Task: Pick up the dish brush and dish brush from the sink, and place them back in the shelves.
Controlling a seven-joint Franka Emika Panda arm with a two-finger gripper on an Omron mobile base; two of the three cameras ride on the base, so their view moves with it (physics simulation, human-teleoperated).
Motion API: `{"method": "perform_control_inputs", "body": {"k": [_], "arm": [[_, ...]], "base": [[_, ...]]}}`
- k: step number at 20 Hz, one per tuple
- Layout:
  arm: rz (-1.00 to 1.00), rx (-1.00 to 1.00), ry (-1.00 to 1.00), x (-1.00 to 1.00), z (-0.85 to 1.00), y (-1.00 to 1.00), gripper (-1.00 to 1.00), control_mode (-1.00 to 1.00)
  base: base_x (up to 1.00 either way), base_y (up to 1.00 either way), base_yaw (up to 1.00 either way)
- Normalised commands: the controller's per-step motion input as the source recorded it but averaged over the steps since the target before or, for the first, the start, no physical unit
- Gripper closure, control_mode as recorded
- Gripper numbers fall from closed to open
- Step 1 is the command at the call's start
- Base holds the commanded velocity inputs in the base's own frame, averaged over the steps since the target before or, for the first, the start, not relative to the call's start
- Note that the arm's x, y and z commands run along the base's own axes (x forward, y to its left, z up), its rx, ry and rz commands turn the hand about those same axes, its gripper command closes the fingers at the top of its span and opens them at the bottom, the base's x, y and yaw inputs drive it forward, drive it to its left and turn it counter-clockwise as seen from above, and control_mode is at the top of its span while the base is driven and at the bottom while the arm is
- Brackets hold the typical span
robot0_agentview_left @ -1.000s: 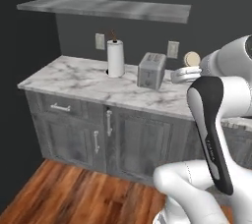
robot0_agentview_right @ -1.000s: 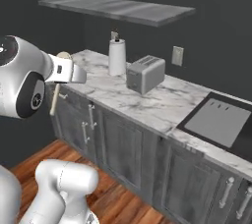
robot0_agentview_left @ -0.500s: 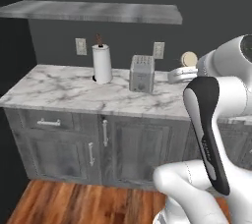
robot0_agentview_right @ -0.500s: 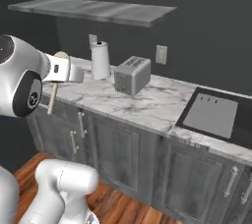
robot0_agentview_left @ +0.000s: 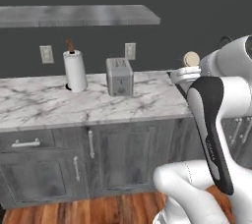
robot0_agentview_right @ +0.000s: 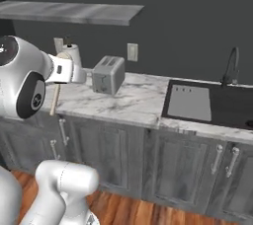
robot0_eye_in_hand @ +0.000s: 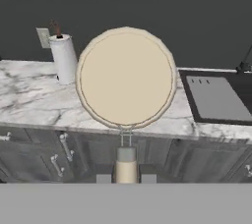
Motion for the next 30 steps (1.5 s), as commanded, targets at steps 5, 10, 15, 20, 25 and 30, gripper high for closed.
{"method": "perform_control_inputs", "body": {"k": [5, 10, 15, 20, 25, 30], "arm": [[0.00, 0.00, 0.00, 0.00, 0.00, 0.00, 1.00, 1.00], [0.00, 0.00, 0.00, 0.00, 0.00, 0.00, 1.00, 1.00], [0.00, 0.00, 0.00, 0.00, 0.00, 0.00, 1.00, 1.00], [0.00, 0.00, 0.00, 0.00, 0.00, 0.00, 1.00, 1.00], [0.00, 0.00, 0.00, 0.00, 0.00, 0.00, 1.00, 1.00], [0.00, 0.00, 0.00, 0.00, 0.00, 0.00, 1.00, 1.00]], "base": [[0.54, 0.83, -0.14], [0.55, 0.48, -0.11], [0.57, 0.21, -0.16], [0.56, 0.12, -0.18], [0.59, 0.11, -0.08], [0.68, 0.08, -0.02]]}}
